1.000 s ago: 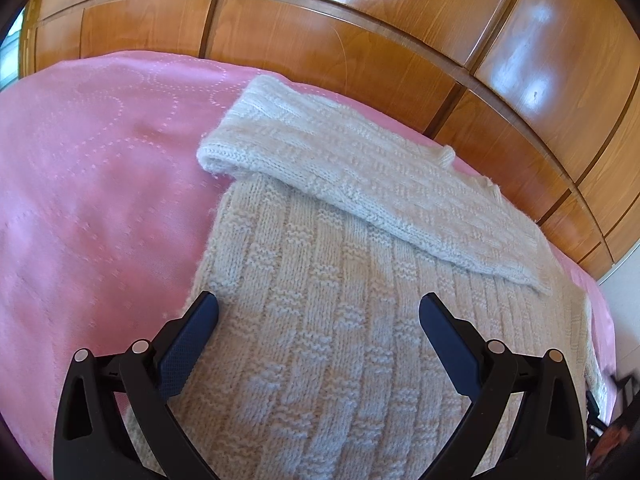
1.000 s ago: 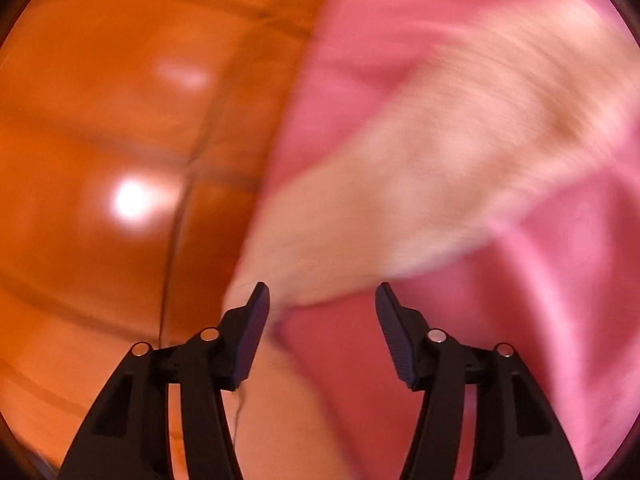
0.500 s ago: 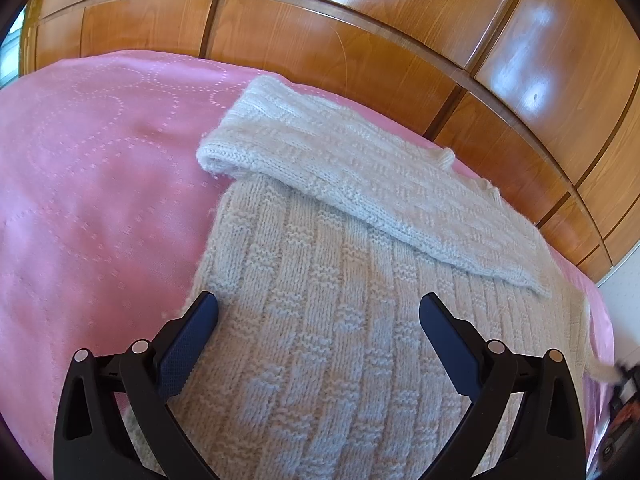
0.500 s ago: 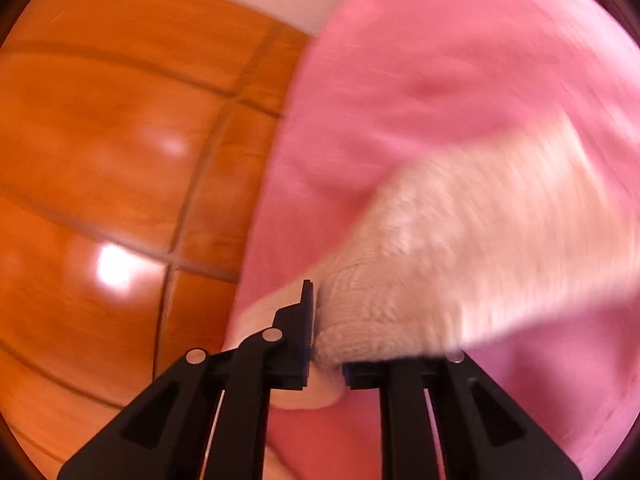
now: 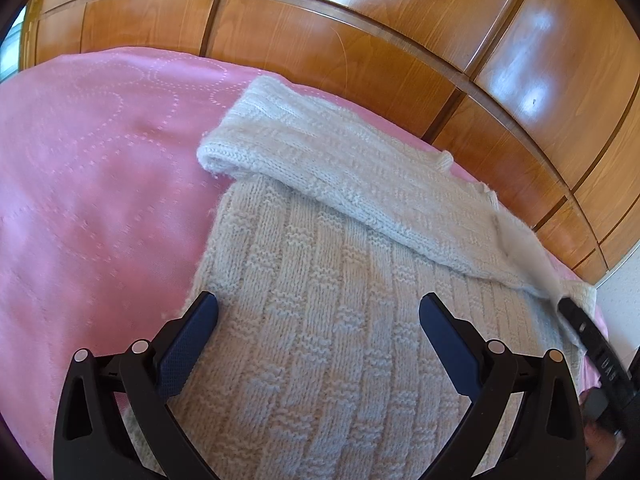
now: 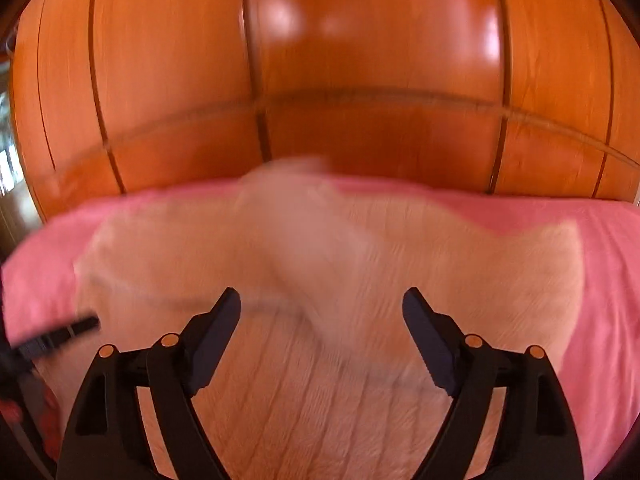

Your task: Fold small clothes

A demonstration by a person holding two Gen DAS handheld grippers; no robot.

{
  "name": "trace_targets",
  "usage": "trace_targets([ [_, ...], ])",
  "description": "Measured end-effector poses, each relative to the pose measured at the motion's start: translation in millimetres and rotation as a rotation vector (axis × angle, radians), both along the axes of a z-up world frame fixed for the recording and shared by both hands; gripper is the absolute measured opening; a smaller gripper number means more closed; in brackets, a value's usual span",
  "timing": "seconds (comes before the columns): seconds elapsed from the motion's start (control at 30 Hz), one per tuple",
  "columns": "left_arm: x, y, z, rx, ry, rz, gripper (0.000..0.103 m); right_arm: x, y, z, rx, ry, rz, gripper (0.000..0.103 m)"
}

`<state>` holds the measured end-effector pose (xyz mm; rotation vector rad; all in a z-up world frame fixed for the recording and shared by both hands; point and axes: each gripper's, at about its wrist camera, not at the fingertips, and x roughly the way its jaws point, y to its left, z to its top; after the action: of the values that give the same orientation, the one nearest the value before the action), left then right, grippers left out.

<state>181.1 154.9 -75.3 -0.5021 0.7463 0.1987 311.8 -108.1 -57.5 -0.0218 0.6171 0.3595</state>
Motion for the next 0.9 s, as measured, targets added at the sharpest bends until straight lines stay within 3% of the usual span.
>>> trace_targets([
  [0.1,0,-1,0,0.004,0.005,0.002,0.099,-12,-36,3,0.12,-0.037,-0.102,0.095],
  [0.23,4,-7,8,0.029,0.048,0.008,0.097,-28,-105,-6,0.339,-0.047,-0.413,0.1],
  [0.3,3,-18,22,-0.026,-0.008,-0.039,0.095,-35,-140,-23,0.482,0.0,-0.548,0.1],
  [0.37,8,-32,36,-0.087,-0.059,-0.093,0.095,-35,-161,-37,0.565,0.053,-0.63,0.1],
  [0.47,29,-58,51,-0.113,-0.075,-0.178,0.084,-34,-167,-41,0.574,0.07,-0.638,0.101],
  [0.53,56,-78,57,-0.097,-0.059,-0.244,0.084,-34,-166,-39,0.565,0.063,-0.616,0.101],
  [0.63,92,-93,53,-0.09,-0.004,-0.256,0.077,-25,-160,-43,0.587,0.076,-0.617,0.101],
  [0.73,128,-106,43,-0.134,0.07,-0.274,0.063,-21,-168,-39,0.604,0.063,-0.611,0.101],
  [0.9,151,-124,35,-0.129,0.116,-0.296,0.046,-20,-162,-42,0.609,0.061,-0.598,0.101],
])
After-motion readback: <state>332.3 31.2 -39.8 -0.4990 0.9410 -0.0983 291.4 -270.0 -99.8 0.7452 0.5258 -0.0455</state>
